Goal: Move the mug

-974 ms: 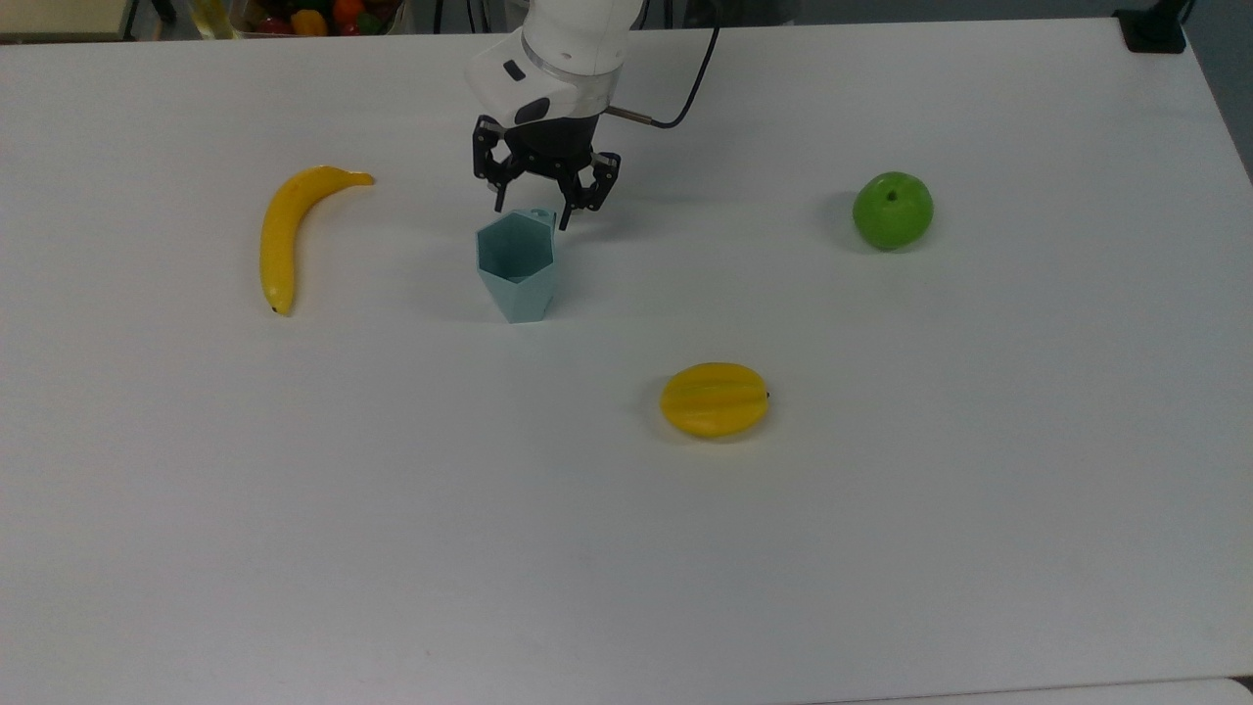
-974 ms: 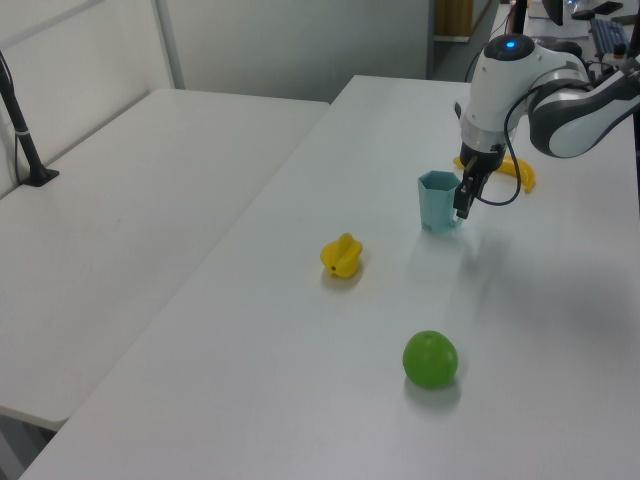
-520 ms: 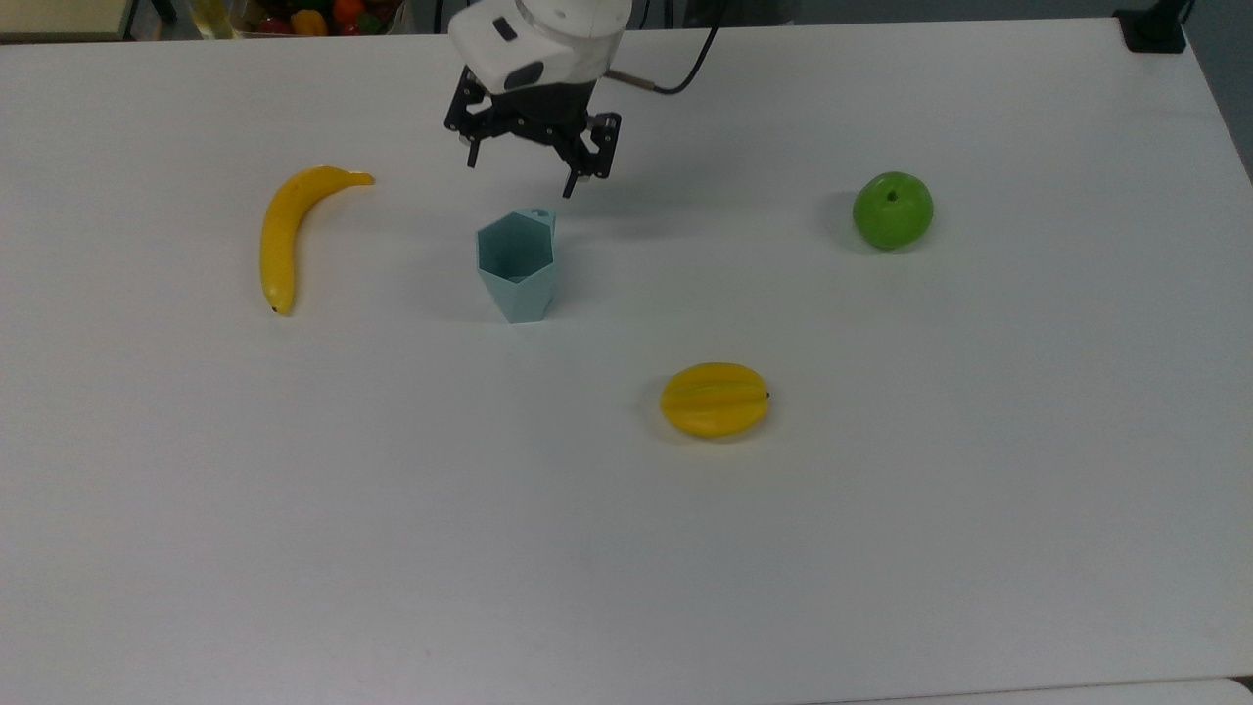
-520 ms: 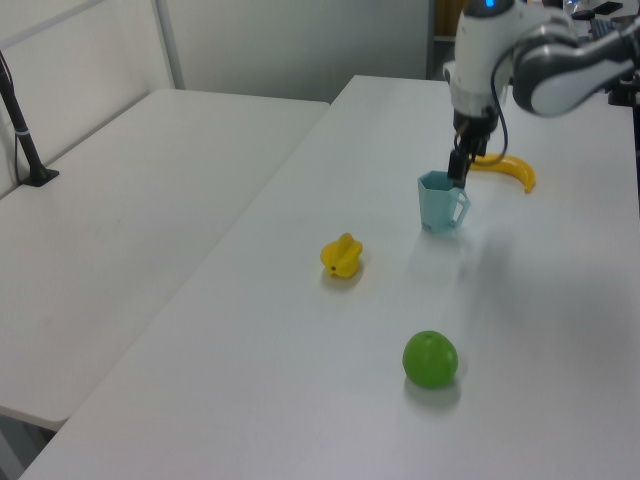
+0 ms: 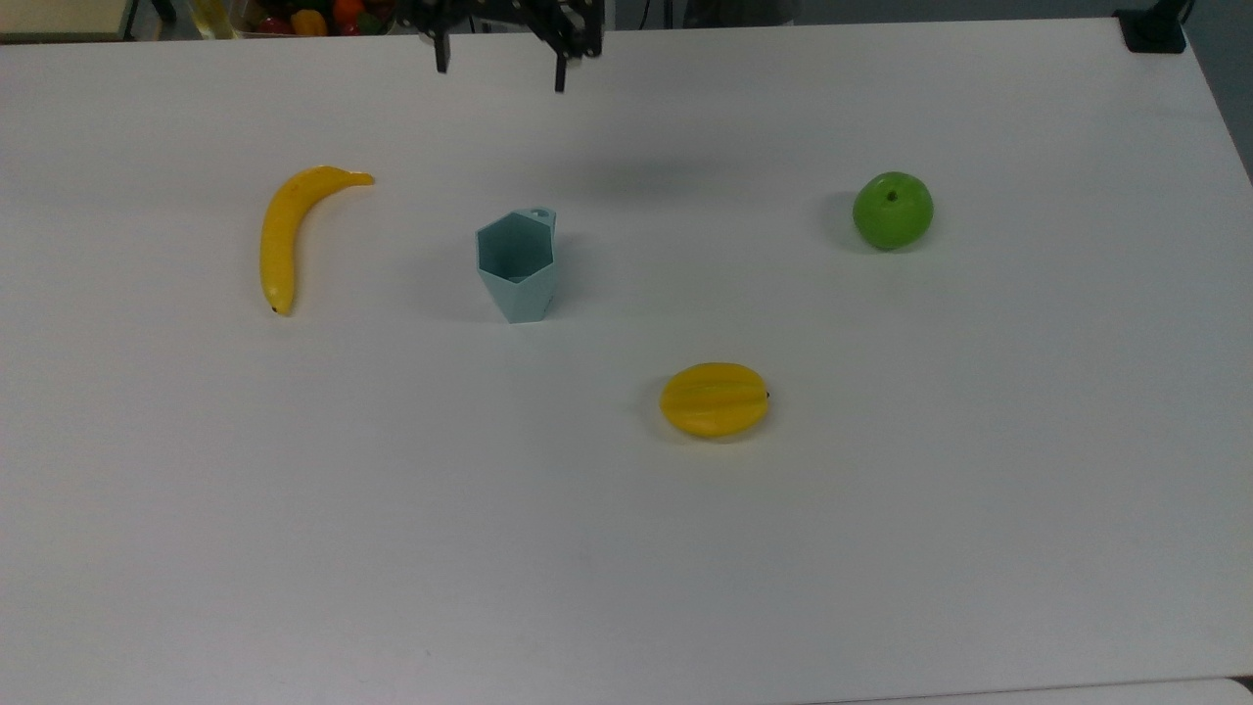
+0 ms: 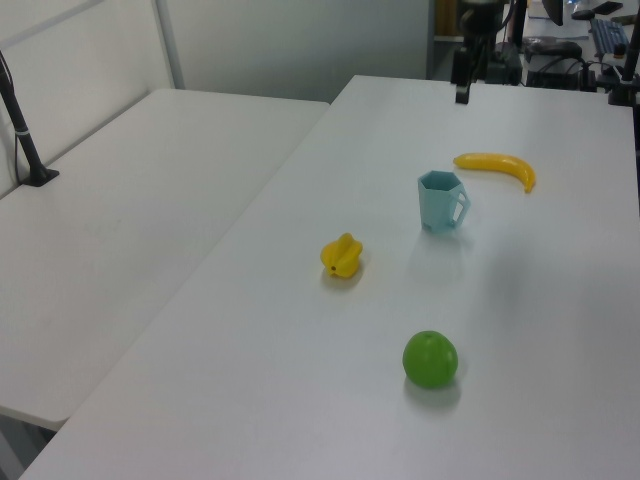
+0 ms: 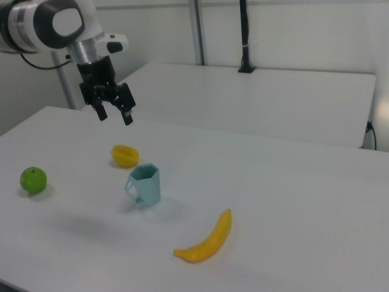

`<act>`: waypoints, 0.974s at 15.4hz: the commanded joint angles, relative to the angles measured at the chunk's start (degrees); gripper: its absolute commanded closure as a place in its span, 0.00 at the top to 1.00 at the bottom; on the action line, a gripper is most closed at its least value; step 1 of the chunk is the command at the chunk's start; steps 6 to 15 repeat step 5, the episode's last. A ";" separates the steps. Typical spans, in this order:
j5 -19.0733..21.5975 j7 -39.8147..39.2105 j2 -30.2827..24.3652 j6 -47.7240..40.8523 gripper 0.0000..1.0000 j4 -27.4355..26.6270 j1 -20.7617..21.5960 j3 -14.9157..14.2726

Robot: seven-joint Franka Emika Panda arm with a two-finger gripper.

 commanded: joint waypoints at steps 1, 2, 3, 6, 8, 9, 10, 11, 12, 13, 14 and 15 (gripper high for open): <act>3.01 -7.83 -2.38 -6.45 1.00 1.98 0.17 -3.09; 3.45 -8.02 -3.43 -7.16 1.00 1.98 0.26 -4.15; 3.45 -7.93 -3.71 -7.25 1.00 1.72 0.44 -4.59; 3.10 -7.84 -3.62 -7.52 1.00 1.63 0.61 -4.60; 3.10 -7.84 -3.62 -7.52 1.00 1.63 0.61 -4.60; 3.10 -7.84 -3.62 -7.52 1.00 1.63 0.61 -4.60; 3.10 -7.84 -3.62 -7.52 1.00 1.63 0.61 -4.60; 3.10 -7.84 -3.62 -7.52 1.00 1.63 0.61 -4.60; 3.10 -7.84 -3.62 -7.52 1.00 1.63 0.61 -4.60; 3.10 -7.84 -3.62 -7.52 1.00 1.63 0.61 -4.60; 3.10 -7.84 -3.62 -7.52 1.00 1.63 0.61 -4.60; 3.10 -7.84 -3.62 -7.52 1.00 1.63 0.61 -4.60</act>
